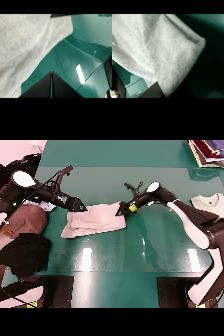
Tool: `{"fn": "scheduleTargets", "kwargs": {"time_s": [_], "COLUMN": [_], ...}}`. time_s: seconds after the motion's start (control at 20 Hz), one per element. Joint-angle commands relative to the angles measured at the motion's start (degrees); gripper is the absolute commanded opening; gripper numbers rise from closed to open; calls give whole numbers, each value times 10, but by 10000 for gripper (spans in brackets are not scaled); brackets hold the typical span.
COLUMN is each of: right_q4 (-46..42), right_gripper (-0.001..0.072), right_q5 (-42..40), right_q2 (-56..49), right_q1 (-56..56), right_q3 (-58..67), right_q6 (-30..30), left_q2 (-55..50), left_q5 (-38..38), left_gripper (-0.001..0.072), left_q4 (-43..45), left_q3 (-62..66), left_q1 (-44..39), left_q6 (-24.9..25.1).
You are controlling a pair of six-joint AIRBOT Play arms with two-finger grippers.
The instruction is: Fold the shirts.
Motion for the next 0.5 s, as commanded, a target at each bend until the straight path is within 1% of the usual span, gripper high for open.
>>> {"fn": "scheduleTargets", "kwargs": {"time_s": [0.0,0.1,0.2,0.3,0.45], "right_q4": [2,0,-29,-57,-56], "right_gripper": [14,13,13,14,13], "right_q5": [-28,-31,-33,-38,-40], "right_q2": [67,113,157,193,216], "right_q1": [-75,-154,-244,-337,-457], "right_q3": [1,0,1,1,1], "right_q6": [-18,-17,-16,-15,-16], "left_q2": [0,0,0,0,0], "left_q5": [1,6,28,68,154], "left_gripper": [23,22,22,22,23], "left_q4": [-7,-7,-7,-6,-6], "left_q3": [1,1,1,1,1], "left_q1": [0,-2,-21,-55,-116], "left_q6": [-15,-28,-28,-30,-60]}}
